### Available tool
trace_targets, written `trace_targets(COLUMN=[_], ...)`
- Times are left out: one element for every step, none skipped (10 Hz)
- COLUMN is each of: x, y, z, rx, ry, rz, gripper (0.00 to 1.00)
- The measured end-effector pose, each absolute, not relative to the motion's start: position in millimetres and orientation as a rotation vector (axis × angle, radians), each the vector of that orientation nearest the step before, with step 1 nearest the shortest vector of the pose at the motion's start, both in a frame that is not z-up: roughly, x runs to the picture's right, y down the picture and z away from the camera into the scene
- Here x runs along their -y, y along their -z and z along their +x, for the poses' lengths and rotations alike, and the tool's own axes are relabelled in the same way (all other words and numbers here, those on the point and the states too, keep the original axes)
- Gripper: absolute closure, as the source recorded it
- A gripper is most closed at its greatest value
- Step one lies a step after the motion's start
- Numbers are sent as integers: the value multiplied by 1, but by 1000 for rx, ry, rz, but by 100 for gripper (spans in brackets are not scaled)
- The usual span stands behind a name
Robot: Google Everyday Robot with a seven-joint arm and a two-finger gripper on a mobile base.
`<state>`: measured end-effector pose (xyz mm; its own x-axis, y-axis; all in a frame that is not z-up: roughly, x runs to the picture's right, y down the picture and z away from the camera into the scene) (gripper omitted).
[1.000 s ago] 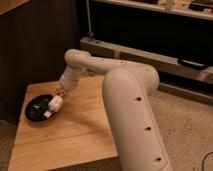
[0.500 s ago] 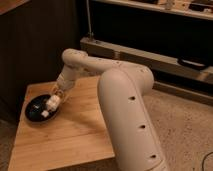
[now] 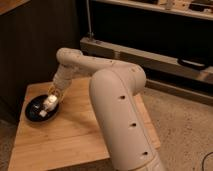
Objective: Place the bottle in the ceramic bowl
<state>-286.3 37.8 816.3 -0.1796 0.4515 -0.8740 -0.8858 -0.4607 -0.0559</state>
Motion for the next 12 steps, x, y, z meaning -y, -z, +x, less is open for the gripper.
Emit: trace_targets(x=[-39,-40,-40,-41,-41,-39,-38,-36,-35,-34,-33,-33], y=[-818,-820,-823,-827,-829,-831,-832,-832,-832,-832,-833,-833], z=[-297,-303,-309,-315,-316,-316,-315,-316,-317,-317,-317,-318], rx=[-601,-605,-608,-611,-611,-608,-606,-604,-602,-601,-602,-602], ry=[-1784,-1776,-1771,-1767,-1764,-1762,-1761,-1758,-1753,-1751,-1751,-1749], rz=[-1098,-1098,-1097,-1102,-1102,-1098,-1096,-1092,-1087,-1083,-1079,-1075], gripper=[100,100,100,100,100,100,100,100,100,100,100,100])
